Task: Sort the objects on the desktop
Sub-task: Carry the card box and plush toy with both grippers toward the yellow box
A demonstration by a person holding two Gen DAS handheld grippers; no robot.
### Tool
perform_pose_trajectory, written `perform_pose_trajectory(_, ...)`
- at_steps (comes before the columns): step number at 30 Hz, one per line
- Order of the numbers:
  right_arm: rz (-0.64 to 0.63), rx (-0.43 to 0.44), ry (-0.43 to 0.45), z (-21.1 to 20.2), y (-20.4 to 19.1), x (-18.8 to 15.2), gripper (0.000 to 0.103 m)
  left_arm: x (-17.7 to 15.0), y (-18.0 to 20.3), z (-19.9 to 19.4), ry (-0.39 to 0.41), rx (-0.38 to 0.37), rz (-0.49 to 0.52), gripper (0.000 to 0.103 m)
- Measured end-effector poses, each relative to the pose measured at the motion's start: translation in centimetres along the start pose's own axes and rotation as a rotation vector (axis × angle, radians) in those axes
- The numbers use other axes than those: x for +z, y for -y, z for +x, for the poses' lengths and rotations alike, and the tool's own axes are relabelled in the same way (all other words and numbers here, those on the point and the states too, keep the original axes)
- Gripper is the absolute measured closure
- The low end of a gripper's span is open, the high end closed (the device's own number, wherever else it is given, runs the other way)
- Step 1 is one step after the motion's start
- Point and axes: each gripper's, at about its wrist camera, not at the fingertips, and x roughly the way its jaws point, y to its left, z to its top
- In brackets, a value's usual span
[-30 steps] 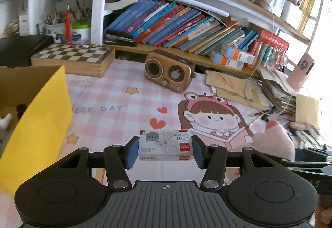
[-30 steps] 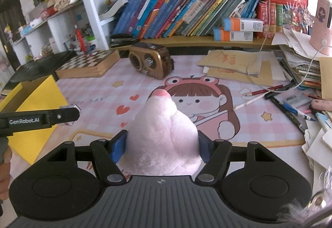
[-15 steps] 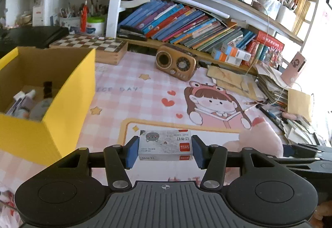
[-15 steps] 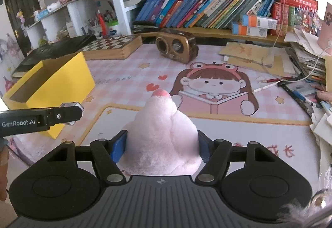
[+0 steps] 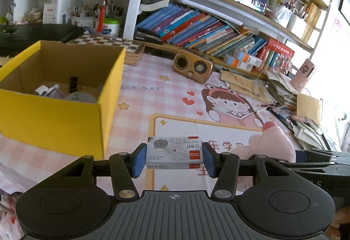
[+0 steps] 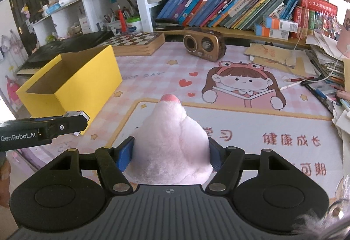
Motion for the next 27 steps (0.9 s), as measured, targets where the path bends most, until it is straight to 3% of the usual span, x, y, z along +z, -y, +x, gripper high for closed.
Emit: perform_pose_trajectory(27,0.023,0.026,-0.047,-4.5,-12.2,-7.5,0.037,-6.5,-8.5,-10.2,-0.04,0.016,-0.043,0.051)
